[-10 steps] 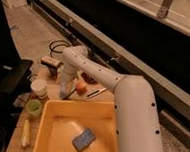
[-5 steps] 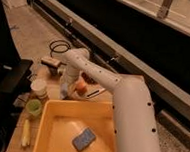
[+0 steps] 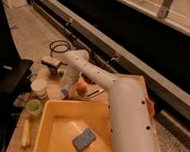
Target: Place towel in paper cup
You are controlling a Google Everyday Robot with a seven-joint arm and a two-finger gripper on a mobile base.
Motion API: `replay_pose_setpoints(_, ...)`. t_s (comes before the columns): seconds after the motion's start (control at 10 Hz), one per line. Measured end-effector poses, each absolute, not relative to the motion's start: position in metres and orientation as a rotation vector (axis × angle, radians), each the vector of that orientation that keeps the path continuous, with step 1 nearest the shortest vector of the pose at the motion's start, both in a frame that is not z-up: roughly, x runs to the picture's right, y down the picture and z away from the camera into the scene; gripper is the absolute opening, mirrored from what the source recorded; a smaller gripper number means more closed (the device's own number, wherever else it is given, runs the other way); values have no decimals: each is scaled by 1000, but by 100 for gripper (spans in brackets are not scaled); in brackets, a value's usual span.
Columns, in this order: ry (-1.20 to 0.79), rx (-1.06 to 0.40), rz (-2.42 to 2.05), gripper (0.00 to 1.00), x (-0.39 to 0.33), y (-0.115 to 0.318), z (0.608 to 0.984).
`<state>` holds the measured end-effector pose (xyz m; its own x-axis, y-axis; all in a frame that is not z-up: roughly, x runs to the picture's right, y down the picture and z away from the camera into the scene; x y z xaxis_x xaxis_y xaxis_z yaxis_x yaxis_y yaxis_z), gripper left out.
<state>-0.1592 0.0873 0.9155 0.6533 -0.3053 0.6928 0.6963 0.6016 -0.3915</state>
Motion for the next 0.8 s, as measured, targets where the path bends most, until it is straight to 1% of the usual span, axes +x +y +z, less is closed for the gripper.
replay_pose_setpoints(0.2, -642, -727, -620, 63, -165, 95, 928)
replay_pose_setpoints(0.3, -661, -735, -616, 58, -167, 99, 931)
replay_pose_setpoints(0.4, -690, -734, -606, 47, -166, 100, 933)
replay_pose_setpoints(0.7, -690, -731, -607, 19, -165, 99, 932)
replay_pose_setpoints(0.8, -689, -730, -606, 7, -164, 98, 932)
